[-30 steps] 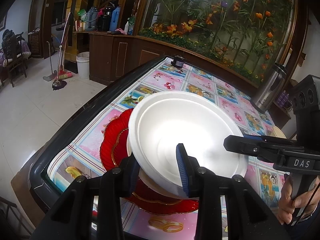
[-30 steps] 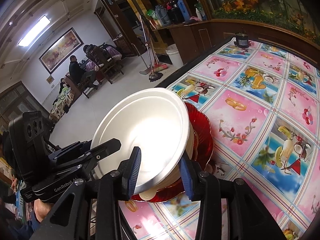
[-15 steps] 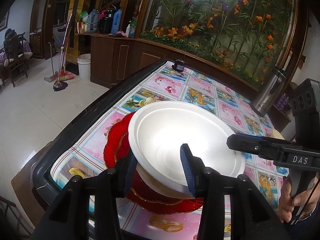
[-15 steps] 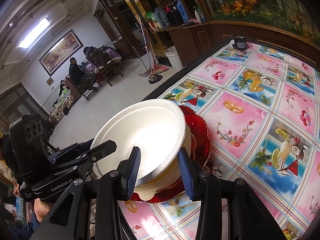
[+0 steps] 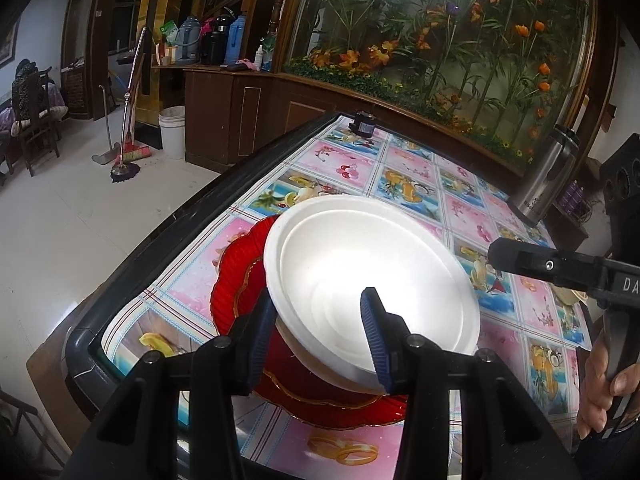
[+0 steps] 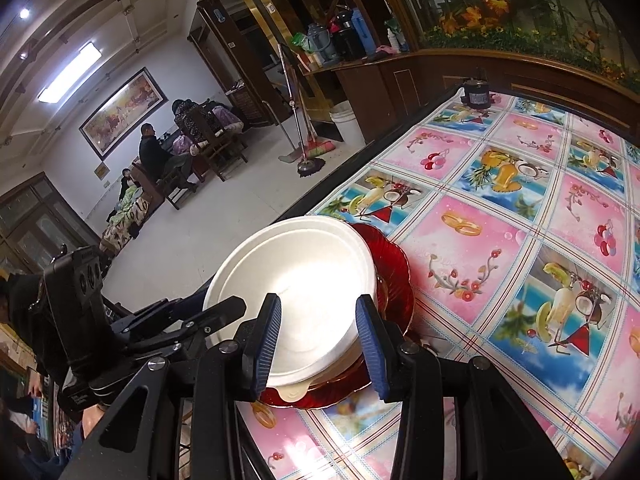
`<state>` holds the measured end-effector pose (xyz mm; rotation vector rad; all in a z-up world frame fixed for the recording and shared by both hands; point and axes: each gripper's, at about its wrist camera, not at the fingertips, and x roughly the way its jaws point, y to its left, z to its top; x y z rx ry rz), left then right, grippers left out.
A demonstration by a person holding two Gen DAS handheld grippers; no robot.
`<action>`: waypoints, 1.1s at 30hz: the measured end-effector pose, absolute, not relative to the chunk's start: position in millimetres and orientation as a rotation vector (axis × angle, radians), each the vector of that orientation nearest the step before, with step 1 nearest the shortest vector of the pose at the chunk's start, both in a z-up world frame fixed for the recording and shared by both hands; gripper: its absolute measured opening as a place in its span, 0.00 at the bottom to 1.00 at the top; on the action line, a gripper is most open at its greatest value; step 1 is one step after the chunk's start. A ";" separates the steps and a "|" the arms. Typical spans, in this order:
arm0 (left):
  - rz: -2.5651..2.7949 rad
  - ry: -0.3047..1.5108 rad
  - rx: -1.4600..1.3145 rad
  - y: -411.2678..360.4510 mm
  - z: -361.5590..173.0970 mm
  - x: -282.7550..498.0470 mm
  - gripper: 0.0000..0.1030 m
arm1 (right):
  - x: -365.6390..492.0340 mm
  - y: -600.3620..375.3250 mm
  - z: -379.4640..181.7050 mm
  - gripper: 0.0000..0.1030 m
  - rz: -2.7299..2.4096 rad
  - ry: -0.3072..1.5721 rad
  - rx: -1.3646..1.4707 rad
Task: Organize plates and bowls
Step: 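Open the left tool and withdraw it from the white bowl, then grasp the beige paper bowl by its rim with the right tool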
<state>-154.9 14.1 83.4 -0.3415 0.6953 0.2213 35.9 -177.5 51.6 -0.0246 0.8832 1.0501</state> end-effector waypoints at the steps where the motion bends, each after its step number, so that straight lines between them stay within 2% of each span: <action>1: 0.224 0.688 -0.343 14.4 83.9 -155.2 0.45 | 36.5 -178.3 52.4 0.42 1.049 0.881 -0.021; 2: 0.229 0.680 -0.344 14.9 86.0 -156.6 0.56 | 37.6 -179.4 53.2 0.42 1.047 0.879 -0.017; 3: 0.236 0.668 -0.343 15.4 88.0 -158.3 0.60 | 39.4 -181.2 53.9 0.42 1.047 0.877 -0.009; 11: 0.218 0.577 -0.301 -0.7 113.6 -172.4 0.62 | 51.9 -200.3 67.9 0.51 1.002 0.825 0.026; 13: 0.177 0.560 -0.278 -13.3 120.2 -173.5 0.62 | 58.2 -217.6 79.1 0.59 0.950 0.760 0.037; 15: 0.127 0.552 -0.243 -31.5 124.8 -172.7 0.63 | 62.7 -237.3 88.6 0.79 0.877 0.693 0.044; 17: 0.063 0.554 -0.211 -51.4 126.7 -169.1 0.63 | 71.5 -267.2 96.3 0.90 0.778 0.629 0.058; 23: -0.123 0.610 -0.150 -111.0 116.2 -156.5 0.63 | 118.0 -373.6 91.9 0.90 0.446 0.543 0.137; 27: -0.212 0.663 -0.109 -142.8 100.0 -149.8 0.63 | 167.5 -443.6 66.2 0.84 0.256 0.677 0.238; 33: -0.275 0.726 -0.077 -170.1 79.8 -147.6 0.63 | 202.4 -499.7 28.8 0.84 0.169 0.818 0.377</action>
